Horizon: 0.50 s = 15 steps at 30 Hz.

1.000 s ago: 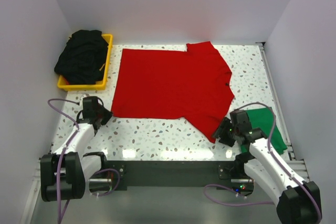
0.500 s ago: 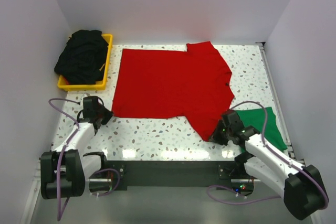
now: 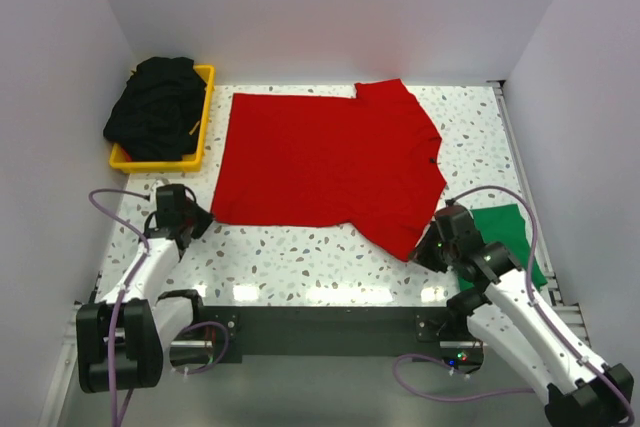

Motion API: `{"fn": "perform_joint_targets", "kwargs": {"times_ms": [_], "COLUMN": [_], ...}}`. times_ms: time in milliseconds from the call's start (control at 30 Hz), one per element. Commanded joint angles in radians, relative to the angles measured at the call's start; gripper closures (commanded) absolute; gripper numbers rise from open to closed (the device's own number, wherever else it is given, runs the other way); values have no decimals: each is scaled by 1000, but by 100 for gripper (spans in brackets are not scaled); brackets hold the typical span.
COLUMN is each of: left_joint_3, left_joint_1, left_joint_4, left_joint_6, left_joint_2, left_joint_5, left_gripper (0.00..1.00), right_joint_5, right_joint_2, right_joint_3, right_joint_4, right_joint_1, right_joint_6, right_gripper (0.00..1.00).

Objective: Fold and stack the t-shirts
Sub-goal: Fold the tshirt

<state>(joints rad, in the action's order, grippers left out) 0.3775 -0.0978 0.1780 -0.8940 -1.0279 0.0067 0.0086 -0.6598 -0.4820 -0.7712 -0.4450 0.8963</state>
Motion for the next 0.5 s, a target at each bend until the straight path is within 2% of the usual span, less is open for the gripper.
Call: {"fn": "perform_joint_targets", "kwargs": {"times_ms": [0, 467], "left_joint_3": [40, 55], "left_joint_1": [1, 1], "left_joint_4": [38, 172], "left_joint_6": [27, 44], "left_joint_2": [41, 152], "left_joint_5": [-40, -73], "left_gripper": [100, 100], "right_joint_5": [8, 36], "right_joint_2": [43, 175], "right_joint_3": [-62, -207], "right_joint_4": [-124, -322], "right_joint_1": [-3, -4], "right_joint_6": [-26, -57], "right_gripper": [100, 100]}}
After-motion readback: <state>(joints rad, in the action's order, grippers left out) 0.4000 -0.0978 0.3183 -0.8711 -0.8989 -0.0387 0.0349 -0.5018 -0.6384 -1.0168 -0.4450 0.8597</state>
